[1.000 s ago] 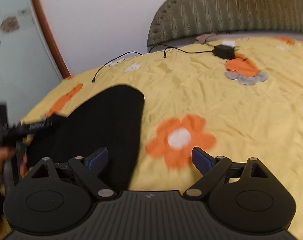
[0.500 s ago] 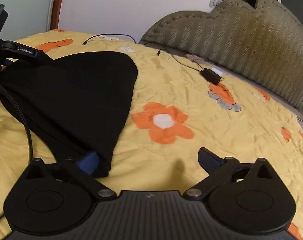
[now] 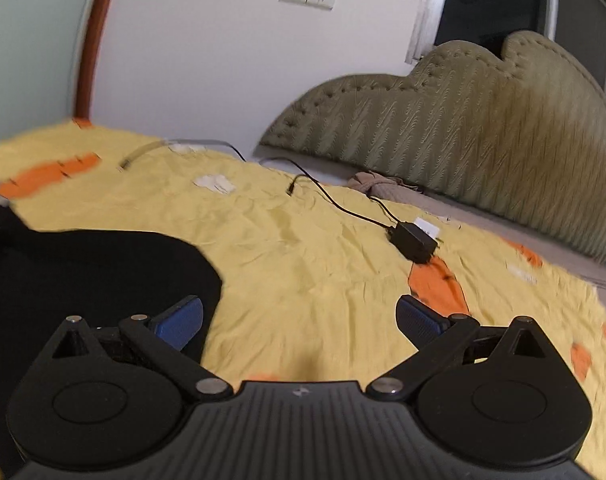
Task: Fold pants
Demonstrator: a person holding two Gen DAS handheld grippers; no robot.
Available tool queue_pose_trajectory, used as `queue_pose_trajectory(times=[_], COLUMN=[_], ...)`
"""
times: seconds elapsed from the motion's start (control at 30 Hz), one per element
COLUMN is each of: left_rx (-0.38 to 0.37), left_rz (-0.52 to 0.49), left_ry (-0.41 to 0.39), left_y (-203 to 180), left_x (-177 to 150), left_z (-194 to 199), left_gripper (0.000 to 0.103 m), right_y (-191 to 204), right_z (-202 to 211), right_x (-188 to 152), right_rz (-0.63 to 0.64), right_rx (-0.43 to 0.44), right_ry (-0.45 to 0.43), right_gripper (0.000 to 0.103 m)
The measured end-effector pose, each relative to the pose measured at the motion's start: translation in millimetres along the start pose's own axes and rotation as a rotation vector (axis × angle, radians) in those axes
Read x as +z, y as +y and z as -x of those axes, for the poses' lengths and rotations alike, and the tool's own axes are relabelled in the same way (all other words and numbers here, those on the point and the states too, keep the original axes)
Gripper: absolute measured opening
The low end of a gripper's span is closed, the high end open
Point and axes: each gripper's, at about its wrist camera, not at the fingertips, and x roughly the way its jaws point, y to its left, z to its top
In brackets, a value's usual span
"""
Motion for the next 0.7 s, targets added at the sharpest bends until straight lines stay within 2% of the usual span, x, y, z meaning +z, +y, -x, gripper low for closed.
queue_pose_trajectory(times=[0.1, 0.17, 0.23, 0.3, 0.47, 0.57, 0.7], left_rx=[-0.003, -0.009, -0.026, -0.04, -0.101, -0.111, -0.16], left_rz=[0.015, 0.03, 0.044, 0.07, 0.152, 0.095, 0.014], left_ry=[-0.004, -0.001, 0.004, 0.02, 0.027, 0.056, 0.018], left_y=[2, 5, 10, 17, 29, 20, 7], left_x=[-1, -1, -1, 0, 10, 15, 16], left_z=[2, 6, 13, 20, 32, 27, 27], left_gripper=[0.103, 0.103, 0.103, 0.103, 0.103, 0.103, 0.103], right_y=[13, 30, 49, 52, 8, -11, -19], right_z=[-35, -61, -74, -66, -27, -4, 24], right_x=[12, 17, 12, 12, 2, -15, -31], right_rz=[-0.023, 0.013, 0.081, 0.116, -0.079, -0.14, -0.128], right_rx=[0.045, 0.088, 0.116, 0.09, 0.099, 0.119, 0.046], right_ry=[0.038, 0.109, 0.136, 0.089, 0.01, -0.023, -0.089], right_gripper=[0.103, 0.103, 0.103, 0.103, 0.103, 0.103, 0.103])
